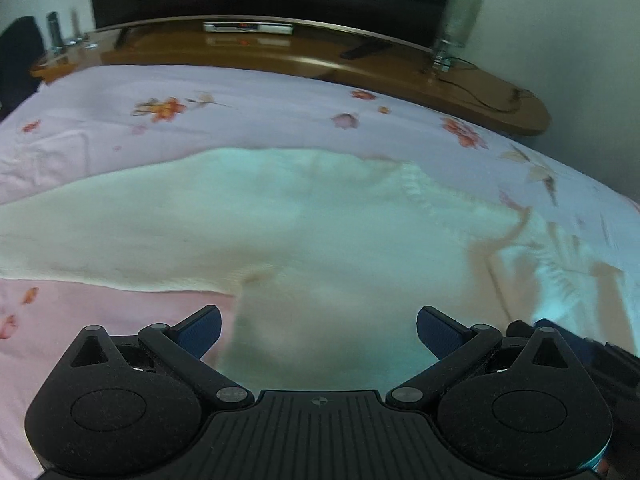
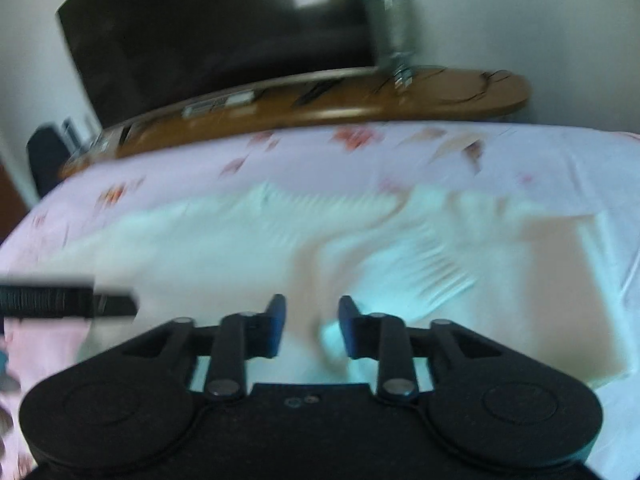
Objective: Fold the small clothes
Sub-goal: 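Fold the held sleeve across the sweater body and open the right tool, then reach the left tool to the other sleeve cuff and close it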
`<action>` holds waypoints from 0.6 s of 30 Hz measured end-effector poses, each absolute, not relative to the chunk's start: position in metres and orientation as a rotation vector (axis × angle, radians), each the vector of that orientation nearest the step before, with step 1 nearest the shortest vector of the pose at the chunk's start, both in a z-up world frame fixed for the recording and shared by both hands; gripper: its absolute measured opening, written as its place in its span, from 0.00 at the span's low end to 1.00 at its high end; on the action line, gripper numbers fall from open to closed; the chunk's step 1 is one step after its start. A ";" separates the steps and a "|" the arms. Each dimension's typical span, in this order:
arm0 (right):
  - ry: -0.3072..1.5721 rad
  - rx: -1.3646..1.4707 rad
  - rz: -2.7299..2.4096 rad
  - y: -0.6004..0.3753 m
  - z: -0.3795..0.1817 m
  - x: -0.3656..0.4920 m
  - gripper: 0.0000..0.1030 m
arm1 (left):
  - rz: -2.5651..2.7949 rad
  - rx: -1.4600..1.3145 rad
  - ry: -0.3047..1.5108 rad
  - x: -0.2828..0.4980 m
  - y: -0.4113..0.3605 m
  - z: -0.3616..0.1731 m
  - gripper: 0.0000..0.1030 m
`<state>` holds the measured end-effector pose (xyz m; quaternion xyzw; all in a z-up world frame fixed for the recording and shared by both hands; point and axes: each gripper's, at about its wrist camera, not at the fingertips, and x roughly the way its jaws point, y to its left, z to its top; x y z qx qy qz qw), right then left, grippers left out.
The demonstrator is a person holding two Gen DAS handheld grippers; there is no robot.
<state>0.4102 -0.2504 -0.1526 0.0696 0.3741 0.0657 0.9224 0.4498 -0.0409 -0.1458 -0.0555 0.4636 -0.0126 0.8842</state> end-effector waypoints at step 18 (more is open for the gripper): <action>0.785 0.372 0.003 -0.305 -0.169 0.444 0.11 | 0.004 0.038 0.923 0.441 -0.059 -0.141 1.00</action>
